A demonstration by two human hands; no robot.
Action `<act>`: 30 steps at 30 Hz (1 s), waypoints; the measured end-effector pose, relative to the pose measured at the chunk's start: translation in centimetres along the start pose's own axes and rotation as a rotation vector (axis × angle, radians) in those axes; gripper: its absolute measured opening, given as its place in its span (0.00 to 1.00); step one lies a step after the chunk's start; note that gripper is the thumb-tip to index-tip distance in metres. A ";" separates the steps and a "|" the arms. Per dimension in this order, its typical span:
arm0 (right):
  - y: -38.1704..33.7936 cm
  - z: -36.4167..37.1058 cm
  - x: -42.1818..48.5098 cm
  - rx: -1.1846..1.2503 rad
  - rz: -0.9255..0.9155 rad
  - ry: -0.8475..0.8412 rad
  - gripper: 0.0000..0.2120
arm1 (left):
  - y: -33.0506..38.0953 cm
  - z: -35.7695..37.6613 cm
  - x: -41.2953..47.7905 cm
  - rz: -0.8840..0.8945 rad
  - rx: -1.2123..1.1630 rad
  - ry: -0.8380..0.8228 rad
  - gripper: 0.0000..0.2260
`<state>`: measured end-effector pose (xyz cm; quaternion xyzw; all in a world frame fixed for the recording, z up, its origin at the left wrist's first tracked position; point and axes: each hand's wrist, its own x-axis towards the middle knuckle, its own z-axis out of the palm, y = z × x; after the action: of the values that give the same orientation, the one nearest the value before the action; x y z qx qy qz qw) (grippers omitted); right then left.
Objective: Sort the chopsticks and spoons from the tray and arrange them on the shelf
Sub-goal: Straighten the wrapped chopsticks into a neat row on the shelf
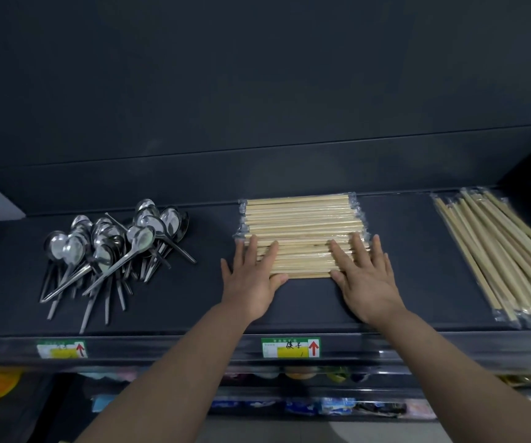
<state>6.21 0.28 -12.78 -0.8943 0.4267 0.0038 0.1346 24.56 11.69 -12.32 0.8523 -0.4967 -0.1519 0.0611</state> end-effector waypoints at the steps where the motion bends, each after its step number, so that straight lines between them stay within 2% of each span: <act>1: 0.1 0.0 0.1 0.015 -0.003 0.015 0.25 | 0.0 -0.1 0.2 0.007 0.004 0.000 0.29; 8: 0.6 -0.5 0.0 0.026 -0.010 0.013 0.26 | 0.8 0.0 -0.3 0.005 0.037 0.079 0.29; 12: 1.4 -1.5 -1.1 0.020 -0.036 0.031 0.26 | 2.8 -0.4 -0.5 0.081 0.061 0.136 0.29; 16: 3.6 -2.8 -1.9 0.096 -0.037 0.085 0.22 | 6.4 -0.4 0.2 0.154 -0.072 0.174 0.25; 18: 5.6 -3.5 -2.3 0.067 -0.022 0.122 0.20 | 8.7 -0.2 0.7 0.202 -0.104 0.201 0.22; 22: 10.4 -5.4 -3.2 0.003 0.030 0.228 0.21 | 14.1 0.3 1.4 0.288 -0.146 0.253 0.17; 25: 14.2 -6.7 -4.1 -0.025 0.104 0.262 0.23 | 18.6 0.6 1.9 0.283 -0.195 0.198 0.15; 30: 20.1 -8.0 -5.0 -0.075 0.220 0.263 0.23 | 25.7 2.3 3.6 0.203 -0.322 0.007 0.17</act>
<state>-13.16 -9.93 -9.25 -0.8394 0.5355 -0.0826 0.0430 4.22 -4.09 -8.66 0.7776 -0.5491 -0.2197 0.2134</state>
